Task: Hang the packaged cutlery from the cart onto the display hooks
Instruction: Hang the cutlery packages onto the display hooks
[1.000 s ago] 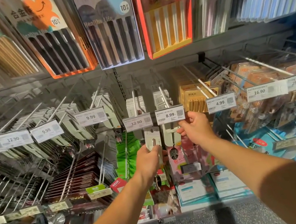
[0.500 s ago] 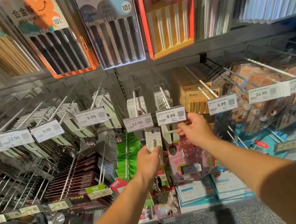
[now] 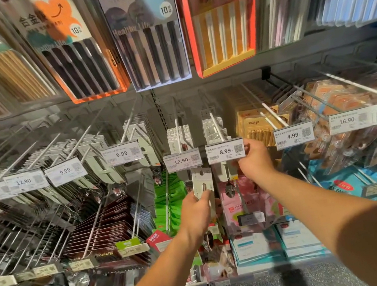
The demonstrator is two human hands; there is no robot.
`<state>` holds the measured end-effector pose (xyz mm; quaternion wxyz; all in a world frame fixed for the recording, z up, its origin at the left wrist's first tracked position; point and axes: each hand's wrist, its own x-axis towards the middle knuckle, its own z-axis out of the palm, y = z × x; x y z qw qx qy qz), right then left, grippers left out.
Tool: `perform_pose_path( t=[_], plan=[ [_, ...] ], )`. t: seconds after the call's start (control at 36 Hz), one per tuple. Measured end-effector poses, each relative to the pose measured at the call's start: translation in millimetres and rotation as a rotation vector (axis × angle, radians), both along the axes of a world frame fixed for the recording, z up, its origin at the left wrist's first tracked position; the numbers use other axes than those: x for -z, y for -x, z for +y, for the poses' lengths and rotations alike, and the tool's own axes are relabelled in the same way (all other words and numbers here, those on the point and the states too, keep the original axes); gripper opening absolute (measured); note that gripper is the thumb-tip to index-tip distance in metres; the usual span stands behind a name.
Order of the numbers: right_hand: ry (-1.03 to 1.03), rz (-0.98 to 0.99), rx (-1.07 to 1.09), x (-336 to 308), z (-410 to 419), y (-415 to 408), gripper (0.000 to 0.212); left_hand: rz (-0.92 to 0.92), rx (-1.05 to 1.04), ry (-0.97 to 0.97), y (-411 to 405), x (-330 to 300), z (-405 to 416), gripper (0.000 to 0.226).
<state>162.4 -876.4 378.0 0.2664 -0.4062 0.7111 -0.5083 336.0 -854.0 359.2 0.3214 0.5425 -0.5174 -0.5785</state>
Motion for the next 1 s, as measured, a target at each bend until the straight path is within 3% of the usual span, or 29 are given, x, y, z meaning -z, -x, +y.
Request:
perform_pose_path(
  t=[0.22, 0.31, 0.33, 0.39, 0.56, 0.64, 0.72, 0.83, 1.0],
  plan=[
    [-0.087, -0.185, 0.165, 10, -9, -9, 0.028, 0.041, 0.096, -0.056, -4, 8, -2, 0.015],
    [-0.186, -0.375, 0.061, 19, 5, -14, 0.007, 0.043, 0.135, -0.041, 1, 9, -4, 0.014],
    [-0.196, -0.398, 0.0, 21, 11, -13, 0.01, 0.051, 0.137, -0.037, 3, 8, -5, 0.014],
    [-0.197, -0.385, -0.108, 24, 22, -7, 0.02, 0.062, 0.141, -0.027, 10, 7, -4, 0.013],
    [-0.158, -0.295, -0.239, 22, 39, 14, 0.021, 0.171, 0.173, -0.059, 31, 1, 2, 0.012],
    [-0.252, -0.216, -0.335, 24, 43, 19, 0.024, 0.204, 0.144, -0.05, 37, 1, 0, 0.012],
    [-0.362, -0.159, -0.404, 32, 52, 19, 0.041, 0.166, 0.126, 0.015, 37, 1, -4, 0.012],
    [-0.326, -0.165, -0.395, 52, 58, 15, 0.009, 0.124, 0.128, 0.053, 37, 2, -6, 0.012],
    [-0.26, -0.352, -0.288, 60, 56, 9, 0.003, 0.12, 0.163, 0.066, 37, 1, -12, 0.016]
  ],
)
